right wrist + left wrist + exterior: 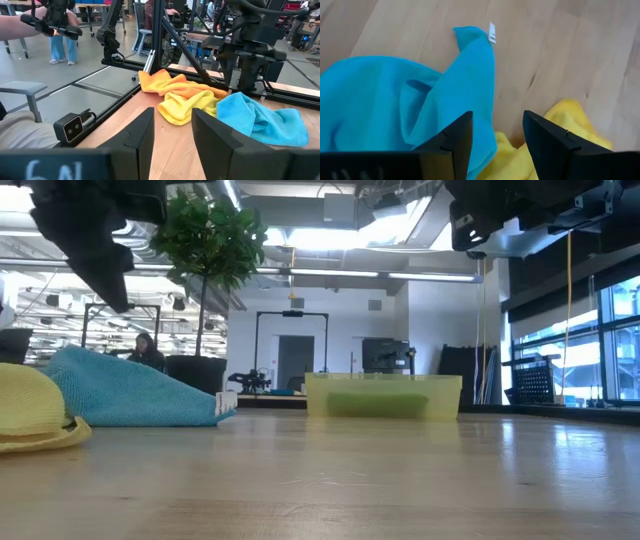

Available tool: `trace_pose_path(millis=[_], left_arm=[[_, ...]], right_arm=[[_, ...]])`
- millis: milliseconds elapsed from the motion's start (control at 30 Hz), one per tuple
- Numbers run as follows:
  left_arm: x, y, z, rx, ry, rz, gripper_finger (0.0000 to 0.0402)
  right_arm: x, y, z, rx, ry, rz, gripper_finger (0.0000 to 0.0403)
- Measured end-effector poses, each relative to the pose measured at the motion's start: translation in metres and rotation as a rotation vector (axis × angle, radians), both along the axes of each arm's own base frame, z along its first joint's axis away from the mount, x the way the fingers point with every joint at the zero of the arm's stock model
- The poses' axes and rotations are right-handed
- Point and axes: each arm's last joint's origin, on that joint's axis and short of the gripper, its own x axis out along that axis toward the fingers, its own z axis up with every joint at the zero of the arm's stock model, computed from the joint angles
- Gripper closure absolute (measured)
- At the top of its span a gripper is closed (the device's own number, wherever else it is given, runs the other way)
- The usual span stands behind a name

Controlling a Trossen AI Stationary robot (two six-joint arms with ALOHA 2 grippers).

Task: Fold microfiber towels
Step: Fold the blue microfiber towel

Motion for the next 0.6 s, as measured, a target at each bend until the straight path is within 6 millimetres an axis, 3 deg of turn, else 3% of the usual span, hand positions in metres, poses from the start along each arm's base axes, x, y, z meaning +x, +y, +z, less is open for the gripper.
trace_pose_path(millis=[167,600], left_arm=[[-0.002,-0.005,-0.003,0.001,0.004,-0.025,0.0231],[-0.014,0.000,-0.038,-0.041,0.088,0.108,0.0181]], right_arm=[[0.000,0.000,0.000,0.000,-0.001,0.000,0.0270],[0.000,0.000,0.000,0.004,-0.001,0.000,0.0270]])
